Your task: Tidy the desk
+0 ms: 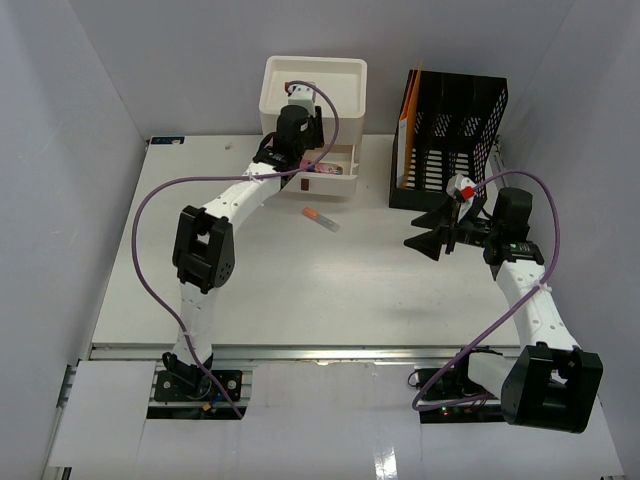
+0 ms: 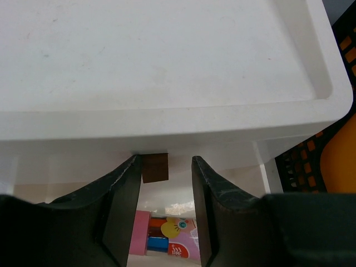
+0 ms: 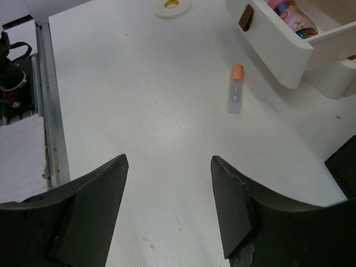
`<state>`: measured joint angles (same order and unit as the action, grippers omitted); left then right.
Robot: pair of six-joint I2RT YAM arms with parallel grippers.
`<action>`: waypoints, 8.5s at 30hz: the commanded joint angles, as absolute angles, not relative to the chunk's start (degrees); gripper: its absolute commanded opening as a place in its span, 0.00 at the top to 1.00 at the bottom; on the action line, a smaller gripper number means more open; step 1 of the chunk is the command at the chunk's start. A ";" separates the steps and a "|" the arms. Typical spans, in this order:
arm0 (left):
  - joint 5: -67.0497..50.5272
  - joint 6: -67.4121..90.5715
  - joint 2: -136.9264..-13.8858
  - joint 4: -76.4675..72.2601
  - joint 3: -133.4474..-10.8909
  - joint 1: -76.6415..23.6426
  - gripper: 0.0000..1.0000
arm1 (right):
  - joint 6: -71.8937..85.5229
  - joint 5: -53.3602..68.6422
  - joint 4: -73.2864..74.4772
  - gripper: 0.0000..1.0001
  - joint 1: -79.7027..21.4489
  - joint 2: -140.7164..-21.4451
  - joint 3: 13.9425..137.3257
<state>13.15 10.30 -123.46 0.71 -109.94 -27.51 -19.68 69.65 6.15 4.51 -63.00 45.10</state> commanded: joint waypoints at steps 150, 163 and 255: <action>12.33 3.89 -21.92 12.11 -29.87 -27.16 0.02 | -18.38 3.42 -8.34 0.08 -38.09 -106.42 67.11; 11.34 3.52 -23.03 13.01 -30.76 -27.16 0.02 | -15.47 -5.62 -12.66 0.20 -39.64 -115.75 70.48; 9.15 3.08 -23.35 11.95 -30.40 -27.16 0.02 | -55.97 32.70 28.32 0.25 -30.21 -107.75 112.06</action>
